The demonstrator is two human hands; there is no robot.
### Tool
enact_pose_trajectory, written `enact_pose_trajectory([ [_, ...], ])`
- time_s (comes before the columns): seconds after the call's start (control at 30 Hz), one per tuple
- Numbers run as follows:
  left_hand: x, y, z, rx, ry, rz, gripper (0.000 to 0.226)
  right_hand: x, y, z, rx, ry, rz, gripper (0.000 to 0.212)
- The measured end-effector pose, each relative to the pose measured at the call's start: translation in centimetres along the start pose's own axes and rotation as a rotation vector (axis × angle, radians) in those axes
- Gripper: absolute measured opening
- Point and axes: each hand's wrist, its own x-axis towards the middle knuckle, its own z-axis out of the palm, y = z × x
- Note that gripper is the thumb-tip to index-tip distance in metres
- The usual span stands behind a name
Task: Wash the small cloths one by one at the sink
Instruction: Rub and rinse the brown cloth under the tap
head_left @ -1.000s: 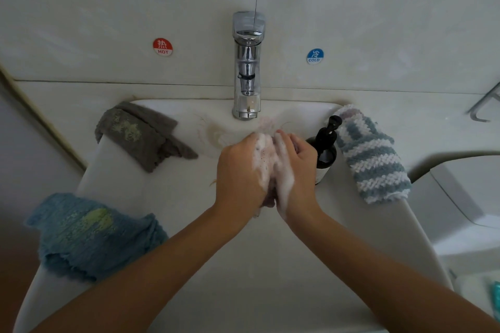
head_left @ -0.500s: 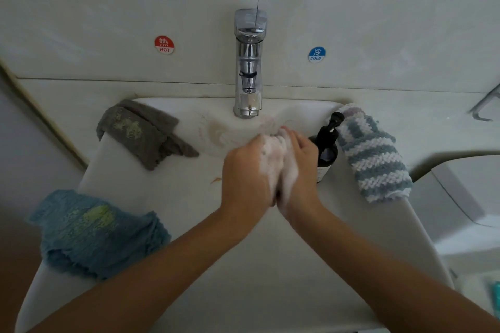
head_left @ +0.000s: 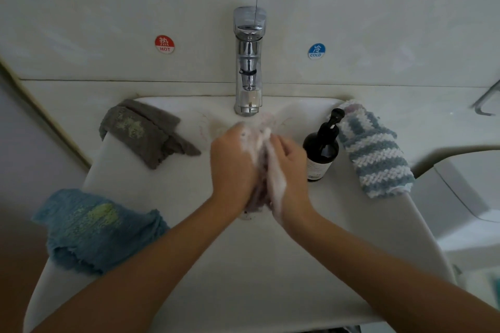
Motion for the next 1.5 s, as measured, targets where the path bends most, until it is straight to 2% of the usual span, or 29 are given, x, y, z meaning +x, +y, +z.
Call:
enact_pose_trajectory([
  [0.07,0.7,-1.0,-0.6,-0.022,0.049,0.009,0.044,-0.5,0.1,0.6,0.004,-0.065,-0.004,0.04],
  [0.13,-0.1,-1.3,-0.7,-0.003,0.033,-0.017,0.038,0.0,-0.3,0.8,0.016,-0.088,0.007,0.039],
  [0.23,-2.4,-0.4,-0.1,-0.097,-0.046,-0.007,0.016,1.3,-1.0,0.1,0.067,-0.009,0.006,0.044],
  [0.3,-3.2,0.2,0.5,-0.165,-0.111,-0.013,0.011,1.6,-1.0,-0.6,0.11,0.035,0.016,0.041],
  [0.33,-3.0,0.3,0.7,-0.13,-0.119,-0.001,0.008,1.4,-0.8,-0.7,0.112,0.054,0.029,0.039],
  [0.4,-2.0,-0.1,0.8,-0.011,-0.085,0.032,0.016,0.9,-0.5,-0.6,0.07,0.064,0.065,0.037],
  [0.5,0.1,-1.0,0.0,0.072,-0.073,0.13,0.018,0.4,-0.9,-0.4,-0.064,-0.03,0.052,0.036],
  [0.63,3.0,-2.7,-2.5,0.287,-0.216,0.352,0.017,1.2,-3.1,-1.5,-0.143,-0.123,0.013,0.039],
  [0.73,4.1,-3.0,-4.4,0.359,-0.343,0.57,0.013,1.7,-3.8,-2.1,-0.18,-0.19,-0.006,0.046],
  [0.77,4.2,-3.1,-4.8,0.368,-0.37,0.622,0.018,1.8,-3.9,-2.2,-0.21,-0.208,-0.025,0.046],
  [0.87,4.0,-2.2,-6.2,0.19,-0.42,0.449,0.047,2.2,-4.2,-2.6,-0.316,-0.247,-0.099,0.04],
  [0.97,3.8,-1.7,-7.2,0.216,-0.539,0.367,0.066,2.8,-4.6,-3.2,-0.365,-0.244,-0.142,0.037],
  [1.07,3.8,-1.6,-7.6,0.406,-0.678,0.315,0.044,3.4,-5.1,-3.9,-0.411,-0.217,-0.172,0.031],
  [1.17,3.8,-2.1,-7.3,0.501,-0.636,0.391,0.037,3.5,-5.4,-4.4,-0.48,-0.292,-0.154,0.032],
  [1.27,4.2,-2.9,-7.5,0.416,-0.595,0.419,0.025,3.0,-5.5,-4.4,-0.613,-0.417,-0.163,0.028],
  [1.37,4.4,-3.4,-7.8,0.331,-0.617,0.397,0.033,2.7,-5.5,-4.3,-0.754,-0.511,-0.177,0.04],
  [1.5,4.4,-3.8,-7.7,0.268,-0.676,0.307,0.026,3.1,-5.2,-4.4,-1.021,-0.565,-0.3,0.031],
])
